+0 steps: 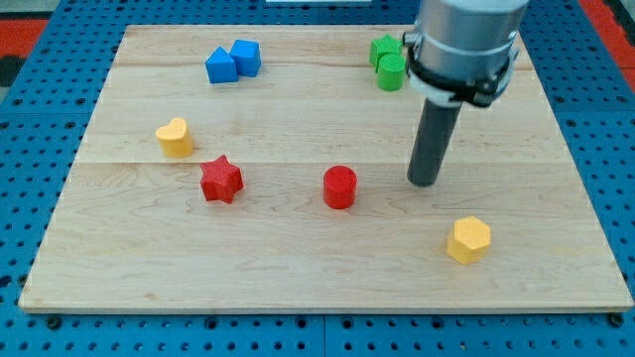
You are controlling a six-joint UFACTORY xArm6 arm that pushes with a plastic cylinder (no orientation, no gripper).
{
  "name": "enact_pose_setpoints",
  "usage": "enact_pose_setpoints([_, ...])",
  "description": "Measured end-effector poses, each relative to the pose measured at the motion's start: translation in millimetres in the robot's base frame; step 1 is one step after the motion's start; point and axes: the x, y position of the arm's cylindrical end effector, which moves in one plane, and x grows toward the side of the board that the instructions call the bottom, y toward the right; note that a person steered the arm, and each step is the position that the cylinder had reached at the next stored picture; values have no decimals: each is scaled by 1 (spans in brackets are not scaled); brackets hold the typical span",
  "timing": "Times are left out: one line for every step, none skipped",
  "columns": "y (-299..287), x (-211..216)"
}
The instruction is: Place the red circle above the yellow hexagon
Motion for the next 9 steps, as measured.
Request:
enact_pose_setpoints([-53, -23])
enact_pose_setpoints([-122, -38])
enact_pose_setpoints([-126, 7])
enact_pose_setpoints([-87, 42])
enact_pose_setpoints([-107, 67])
enact_pose_setpoints([-49, 74])
enact_pose_setpoints([-47, 60])
enact_pose_setpoints([-24, 41])
enact_pose_setpoints([7, 54])
